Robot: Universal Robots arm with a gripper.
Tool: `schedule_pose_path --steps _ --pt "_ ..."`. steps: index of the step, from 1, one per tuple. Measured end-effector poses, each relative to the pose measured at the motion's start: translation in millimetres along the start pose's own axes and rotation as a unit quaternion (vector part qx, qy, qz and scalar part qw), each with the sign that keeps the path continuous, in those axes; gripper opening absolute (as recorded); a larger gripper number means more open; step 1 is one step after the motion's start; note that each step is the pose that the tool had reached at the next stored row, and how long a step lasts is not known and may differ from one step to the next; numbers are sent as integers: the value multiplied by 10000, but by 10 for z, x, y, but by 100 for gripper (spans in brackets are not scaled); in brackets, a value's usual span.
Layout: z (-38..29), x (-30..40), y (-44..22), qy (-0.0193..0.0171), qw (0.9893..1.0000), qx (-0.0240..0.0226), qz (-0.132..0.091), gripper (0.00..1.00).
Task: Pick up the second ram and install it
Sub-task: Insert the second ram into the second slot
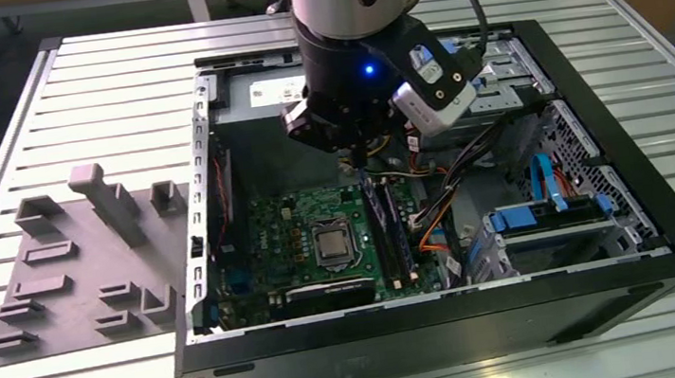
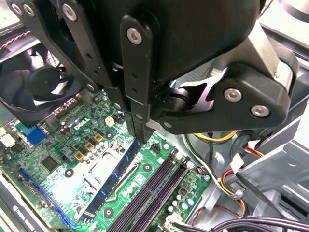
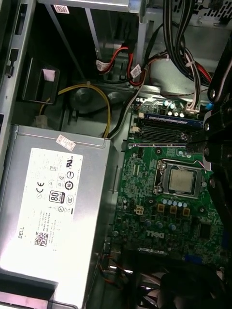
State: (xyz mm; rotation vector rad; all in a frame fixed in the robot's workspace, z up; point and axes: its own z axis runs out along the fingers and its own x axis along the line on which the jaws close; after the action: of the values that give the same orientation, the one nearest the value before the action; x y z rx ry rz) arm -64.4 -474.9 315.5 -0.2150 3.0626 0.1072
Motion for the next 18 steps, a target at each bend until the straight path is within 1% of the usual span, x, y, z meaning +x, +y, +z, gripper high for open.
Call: schedule_pose_path --steps 7,10,18 --pt "5 -13 -5 -5 10000 5 70 12" --pt "10 -14 -6 -10 9999 11 152 12" --pt "34 -24 -9 -19 9996 21 290 12"
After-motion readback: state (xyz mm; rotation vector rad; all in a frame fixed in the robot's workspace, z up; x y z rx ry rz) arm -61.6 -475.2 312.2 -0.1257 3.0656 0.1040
